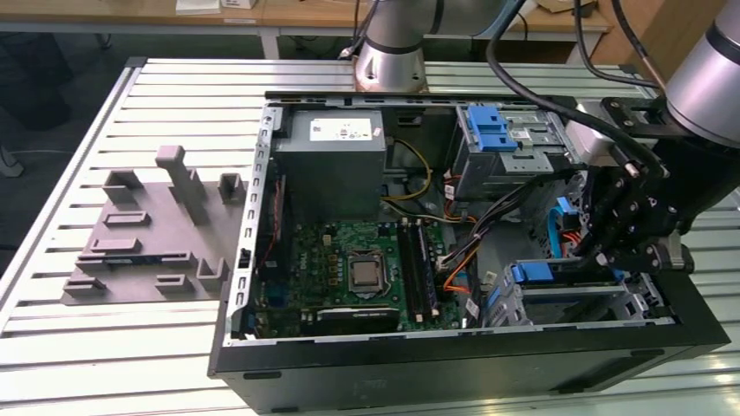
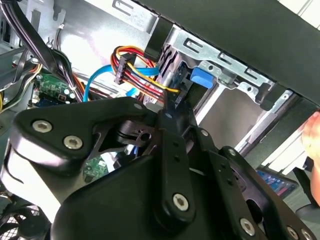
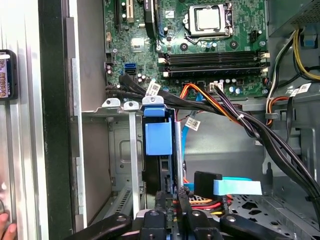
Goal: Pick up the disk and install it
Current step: 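Insert the first disk wire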
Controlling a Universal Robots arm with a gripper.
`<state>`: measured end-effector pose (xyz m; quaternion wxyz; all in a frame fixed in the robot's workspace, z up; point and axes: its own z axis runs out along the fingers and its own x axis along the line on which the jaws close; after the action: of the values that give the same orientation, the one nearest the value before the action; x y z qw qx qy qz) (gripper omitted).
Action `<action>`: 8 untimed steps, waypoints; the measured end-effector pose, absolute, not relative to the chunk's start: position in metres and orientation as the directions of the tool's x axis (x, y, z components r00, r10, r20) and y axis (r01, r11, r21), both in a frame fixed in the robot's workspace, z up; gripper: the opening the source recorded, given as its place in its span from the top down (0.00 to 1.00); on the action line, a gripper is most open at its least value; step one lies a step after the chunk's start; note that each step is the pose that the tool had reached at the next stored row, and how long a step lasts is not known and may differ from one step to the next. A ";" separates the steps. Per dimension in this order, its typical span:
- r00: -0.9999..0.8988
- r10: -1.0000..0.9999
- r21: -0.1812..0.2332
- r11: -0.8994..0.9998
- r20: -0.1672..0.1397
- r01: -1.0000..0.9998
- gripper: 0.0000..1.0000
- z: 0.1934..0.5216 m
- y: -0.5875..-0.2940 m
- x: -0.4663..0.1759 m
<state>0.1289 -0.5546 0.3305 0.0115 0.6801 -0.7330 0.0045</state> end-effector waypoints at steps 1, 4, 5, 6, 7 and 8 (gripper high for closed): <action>-0.075 -0.997 0.009 0.075 0.022 -0.997 0.76 0.332 -0.555 0.129; -0.075 -0.997 0.009 0.075 0.021 -0.997 0.76 0.339 -0.555 0.129; -0.075 -0.997 0.009 0.075 0.021 -0.997 0.76 0.341 -0.555 0.129; -0.075 -0.997 0.009 0.075 0.021 -0.997 0.76 0.344 -0.555 0.129; -0.075 -0.997 0.010 0.075 0.021 -0.997 0.76 0.346 -0.555 0.129; -0.075 -0.997 0.010 0.075 0.021 -0.997 0.76 0.346 -0.555 0.129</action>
<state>0.1289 -0.5547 0.3464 0.0111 0.6801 -0.7330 0.0037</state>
